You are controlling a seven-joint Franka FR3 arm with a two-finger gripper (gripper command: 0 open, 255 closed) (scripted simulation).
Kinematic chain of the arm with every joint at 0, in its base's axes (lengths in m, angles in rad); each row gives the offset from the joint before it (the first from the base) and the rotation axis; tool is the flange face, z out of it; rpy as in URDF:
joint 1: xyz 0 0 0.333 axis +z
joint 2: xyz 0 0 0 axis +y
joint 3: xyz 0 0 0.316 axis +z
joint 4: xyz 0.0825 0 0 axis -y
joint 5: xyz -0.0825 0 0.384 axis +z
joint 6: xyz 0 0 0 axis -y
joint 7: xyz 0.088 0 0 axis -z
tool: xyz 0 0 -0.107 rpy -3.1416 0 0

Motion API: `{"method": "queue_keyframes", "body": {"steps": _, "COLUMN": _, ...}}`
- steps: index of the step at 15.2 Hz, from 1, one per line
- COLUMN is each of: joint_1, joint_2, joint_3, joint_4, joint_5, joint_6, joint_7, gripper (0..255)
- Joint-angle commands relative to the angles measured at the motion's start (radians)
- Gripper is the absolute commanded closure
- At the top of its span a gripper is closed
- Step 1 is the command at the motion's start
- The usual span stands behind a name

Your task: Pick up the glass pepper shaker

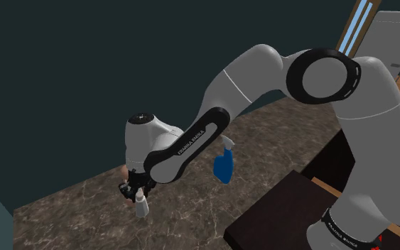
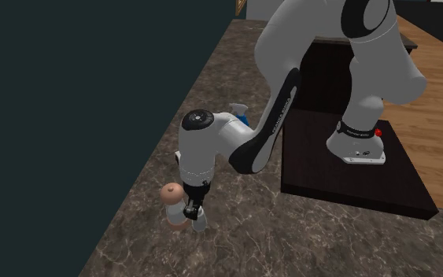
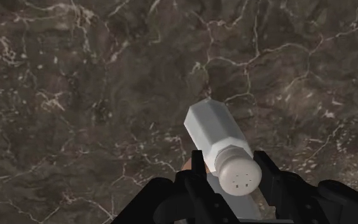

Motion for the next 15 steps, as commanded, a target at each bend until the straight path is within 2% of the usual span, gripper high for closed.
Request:
{"method": "queue_keyframes", "body": {"steps": 1, "joint_1": -0.003, "joint_2": -0.009, "joint_3": 0.003, "joint_4": -0.002, "joint_5": 0.003, "joint_6": -0.008, "joint_7": -0.002, "gripper": 255}}
{"method": "queue_keyframes", "body": {"steps": 15, "joint_1": -0.038, "joint_2": -0.138, "joint_3": 0.051, "joint_4": -0.006, "joint_5": 0.058, "joint_6": -0.132, "joint_7": -0.034, "gripper": 255}}
